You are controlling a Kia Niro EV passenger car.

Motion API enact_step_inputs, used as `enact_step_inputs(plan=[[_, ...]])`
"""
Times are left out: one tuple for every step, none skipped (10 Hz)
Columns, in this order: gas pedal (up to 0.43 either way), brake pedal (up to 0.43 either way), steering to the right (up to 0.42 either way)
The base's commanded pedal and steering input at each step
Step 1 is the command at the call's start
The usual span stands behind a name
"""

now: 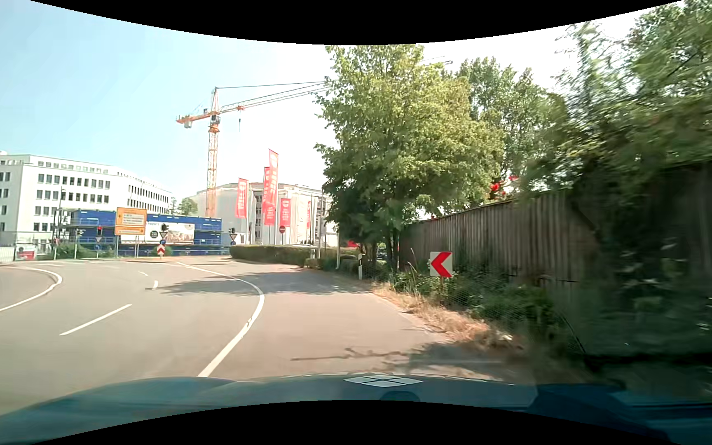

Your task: Follow the waypoints while adhering to traffic rules and regulations

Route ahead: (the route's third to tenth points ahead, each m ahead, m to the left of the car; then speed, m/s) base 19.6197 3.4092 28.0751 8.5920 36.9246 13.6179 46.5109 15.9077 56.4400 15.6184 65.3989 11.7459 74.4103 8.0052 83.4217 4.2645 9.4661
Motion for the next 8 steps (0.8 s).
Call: enact_step_inputs(plan=[[0.000,0.110,-0.118],[0.000,0.110,-0.118],[0.000,0.110,-0.119],[0.000,0.116,-0.121],[0.000,0.116,-0.125],[0.000,0.116,-0.129],[0.000,0.116,-0.129],[0.000,0.116,-0.129]])
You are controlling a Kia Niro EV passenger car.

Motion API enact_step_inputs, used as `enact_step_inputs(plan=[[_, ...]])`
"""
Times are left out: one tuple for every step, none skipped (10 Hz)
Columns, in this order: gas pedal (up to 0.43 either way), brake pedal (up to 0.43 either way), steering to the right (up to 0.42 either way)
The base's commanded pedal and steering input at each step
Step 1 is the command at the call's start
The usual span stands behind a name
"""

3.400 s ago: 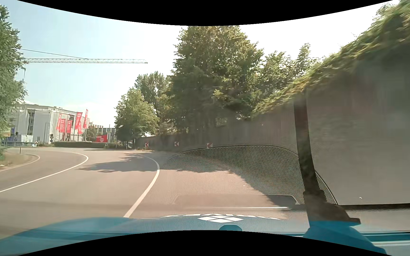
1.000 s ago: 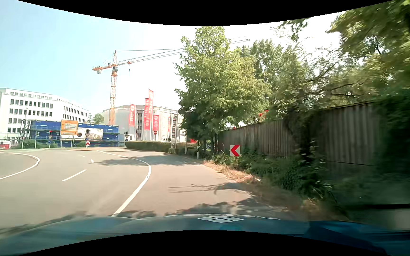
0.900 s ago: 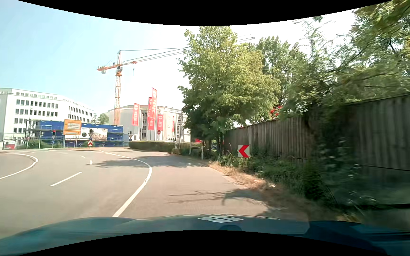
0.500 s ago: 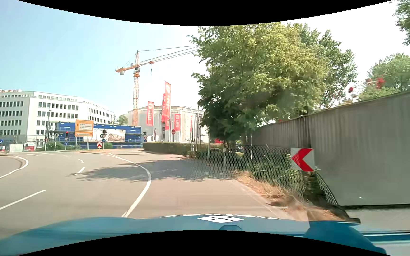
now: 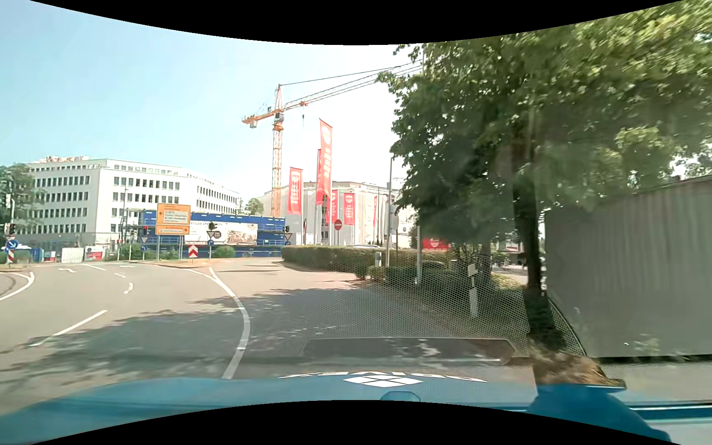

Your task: Follow the waypoints while adhering to traffic rules and regulations

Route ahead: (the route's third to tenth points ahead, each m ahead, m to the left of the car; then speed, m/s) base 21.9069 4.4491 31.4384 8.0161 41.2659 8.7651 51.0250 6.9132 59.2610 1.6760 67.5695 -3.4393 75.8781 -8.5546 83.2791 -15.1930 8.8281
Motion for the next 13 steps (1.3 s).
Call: enact_step_inputs(plan=[[0.000,0.116,-0.130],[0.000,0.116,-0.131],[0.000,0.116,-0.131],[0.000,0.116,-0.131],[0.000,0.116,-0.131],[0.000,0.116,-0.131],[0.000,0.116,-0.130],[0.000,0.116,-0.129],[0.000,0.122,-0.126],[0.000,0.122,-0.123],[0.000,0.122,-0.119],[0.000,0.128,-0.116],[0.000,0.128,-0.111]])
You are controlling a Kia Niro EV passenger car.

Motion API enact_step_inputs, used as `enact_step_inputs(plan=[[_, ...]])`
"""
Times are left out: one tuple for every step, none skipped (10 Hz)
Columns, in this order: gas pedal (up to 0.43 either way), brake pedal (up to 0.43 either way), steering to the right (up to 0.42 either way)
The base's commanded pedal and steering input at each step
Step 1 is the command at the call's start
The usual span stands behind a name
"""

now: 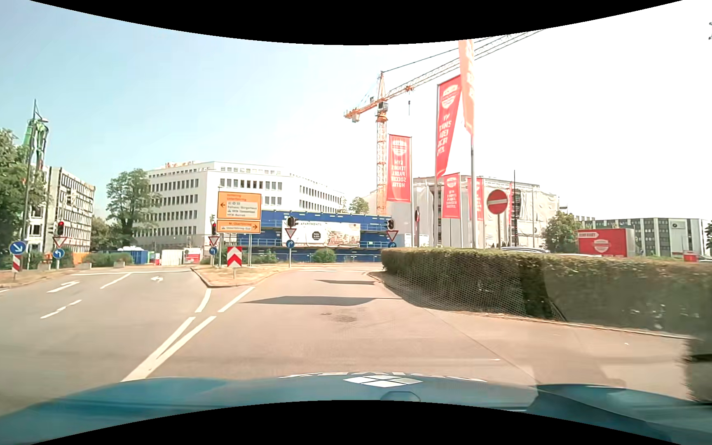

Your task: Follow the waypoints while adhering to traffic rules and regulations

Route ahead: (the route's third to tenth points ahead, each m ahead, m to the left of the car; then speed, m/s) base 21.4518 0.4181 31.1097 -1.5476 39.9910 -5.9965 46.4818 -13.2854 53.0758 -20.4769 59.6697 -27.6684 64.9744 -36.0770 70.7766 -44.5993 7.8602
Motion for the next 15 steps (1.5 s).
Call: enact_step_inputs(plan=[[0.000,0.152,-0.105],[0.000,0.152,-0.098],[0.000,0.152,-0.094],[0.000,0.152,-0.086],[0.000,0.152,-0.074],[0.000,0.152,-0.058],[0.000,0.152,-0.047],[0.000,0.152,-0.037],[0.000,0.152,-0.033],[0.000,0.152,-0.029],[0.000,0.159,-0.022],[0.000,0.183,-0.012],[0.000,0.189,-0.007],[0.000,0.177,-0.004],[0.000,0.171,0.002]])
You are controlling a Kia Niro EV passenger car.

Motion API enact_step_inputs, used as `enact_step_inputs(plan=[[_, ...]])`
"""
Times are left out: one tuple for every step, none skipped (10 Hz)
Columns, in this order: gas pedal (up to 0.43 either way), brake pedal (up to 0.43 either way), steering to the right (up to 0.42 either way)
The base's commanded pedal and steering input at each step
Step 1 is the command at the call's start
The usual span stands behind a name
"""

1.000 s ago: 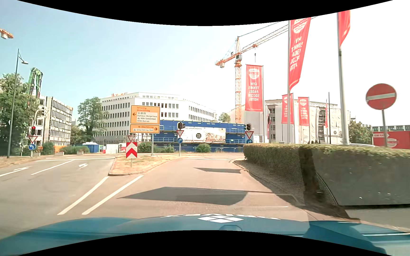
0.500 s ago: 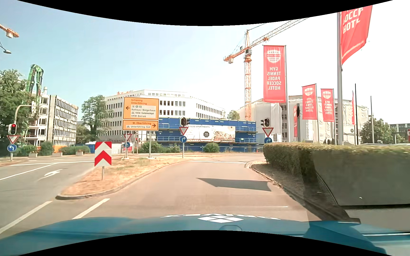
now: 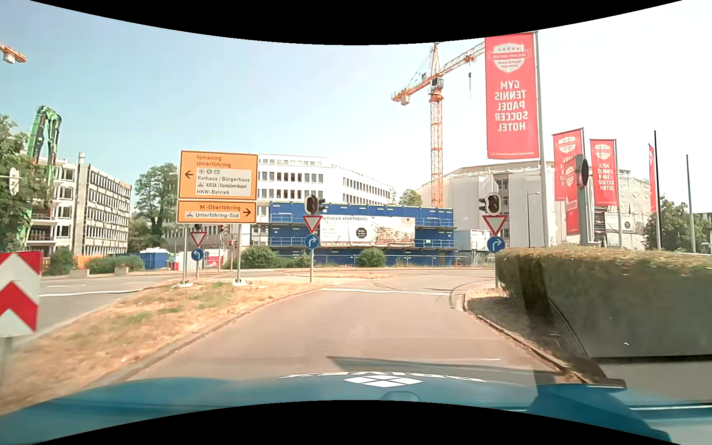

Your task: Follow the waypoints while adhering to traffic rules and regulations

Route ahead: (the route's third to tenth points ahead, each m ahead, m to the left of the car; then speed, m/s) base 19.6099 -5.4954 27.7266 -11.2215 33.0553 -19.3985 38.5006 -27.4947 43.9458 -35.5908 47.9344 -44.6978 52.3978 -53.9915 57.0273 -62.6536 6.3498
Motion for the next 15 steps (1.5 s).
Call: enact_step_inputs(plan=[[0.000,0.165,0.006],[0.000,0.165,0.006],[0.000,0.165,0.006],[0.000,0.159,0.010],[0.000,0.152,0.022],[0.000,0.146,0.030],[0.000,0.140,0.035],[0.000,0.140,0.040],[0.000,0.146,0.049],[0.000,0.152,0.060],[0.000,0.165,0.070],[0.000,0.177,0.081],[0.000,0.177,0.085],[0.000,0.183,0.086],[0.000,0.189,0.086]])
